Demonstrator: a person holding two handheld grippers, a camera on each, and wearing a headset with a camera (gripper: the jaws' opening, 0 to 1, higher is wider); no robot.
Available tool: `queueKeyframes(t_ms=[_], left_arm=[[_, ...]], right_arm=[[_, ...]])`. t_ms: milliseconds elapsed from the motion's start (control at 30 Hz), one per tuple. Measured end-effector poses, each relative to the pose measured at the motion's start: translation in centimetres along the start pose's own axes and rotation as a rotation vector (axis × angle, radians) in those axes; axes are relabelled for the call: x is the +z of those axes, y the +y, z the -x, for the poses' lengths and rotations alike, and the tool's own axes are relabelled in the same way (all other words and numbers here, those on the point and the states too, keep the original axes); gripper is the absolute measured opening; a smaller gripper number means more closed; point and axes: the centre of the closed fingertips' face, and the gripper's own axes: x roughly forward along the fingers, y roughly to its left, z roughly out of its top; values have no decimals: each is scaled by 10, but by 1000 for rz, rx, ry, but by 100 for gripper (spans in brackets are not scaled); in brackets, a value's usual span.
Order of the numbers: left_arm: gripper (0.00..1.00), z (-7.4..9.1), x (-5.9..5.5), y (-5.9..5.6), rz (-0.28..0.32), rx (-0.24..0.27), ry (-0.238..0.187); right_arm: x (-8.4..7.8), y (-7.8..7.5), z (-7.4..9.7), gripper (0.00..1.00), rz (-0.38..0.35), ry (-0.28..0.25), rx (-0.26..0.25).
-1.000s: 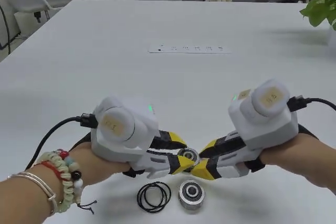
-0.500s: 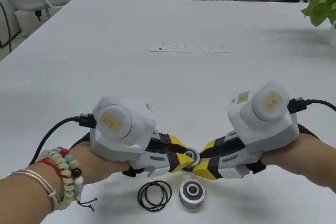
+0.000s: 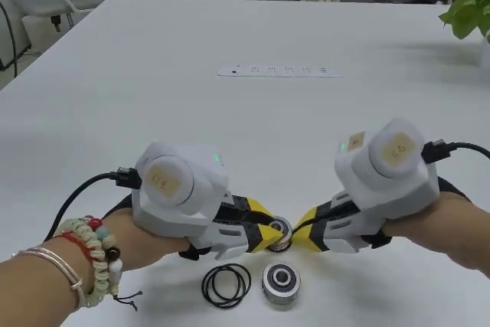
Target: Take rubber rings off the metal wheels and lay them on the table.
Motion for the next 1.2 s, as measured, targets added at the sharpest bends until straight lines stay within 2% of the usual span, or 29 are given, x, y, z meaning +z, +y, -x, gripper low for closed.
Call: queueKeyframes(t_ms=[200, 233, 267, 300, 333, 367, 400, 567, 633, 900, 967, 1000, 1033, 1100, 1200], left_arm=[[7, 0, 0, 1, 3, 3, 0], [7, 0, 0, 1, 3, 4, 0], [7, 0, 0, 1, 2, 4, 1], [7, 0, 0, 1, 2, 4, 0], [8, 0, 0, 1, 2, 8, 0], [7, 0, 0, 1, 2, 6, 1], [7, -1, 0, 1, 0, 6, 1], [8, 0, 0, 1, -9, 15, -4], [8, -1, 0, 1, -9, 14, -5], [8, -1, 0, 1, -7, 13, -8], [8, -1, 0, 1, -6, 13, -9], [8, -1, 1, 1, -7, 14, -9], [8, -2, 1, 1, -7, 14, -9], [8, -2, 1, 1, -3, 16, -9], [8, -2, 1, 2, 9, 17, -9]], right_arm=[[2, -5, 4, 0, -152, -32, 6], [4, -8, 7, 0, -188, -49, -10], [9, -12, 9, 0, -195, -81, -18], [21, -10, 13, 0, -251, -146, 10], [18, -5, 14, 0, -296, -126, 45], [12, -11, 12, 0, -246, -102, 1], [13, -7, 11, 0, -236, -109, 13], [15, -4, 13, 0, -267, -97, 10], [18, -1, 13, 0, -280, -111, 30], [23, 3, 13, 0, -280, -126, 50], [29, 8, 15, 0, -289, -156, 74], [36, 12, 16, 0, -293, -185, 103], [44, 11, 18, 0, -302, -226, 99], [39, 4, 20, 0, -272, -186, 53], [36, 5, 19, 0, -291, -191, 60]])
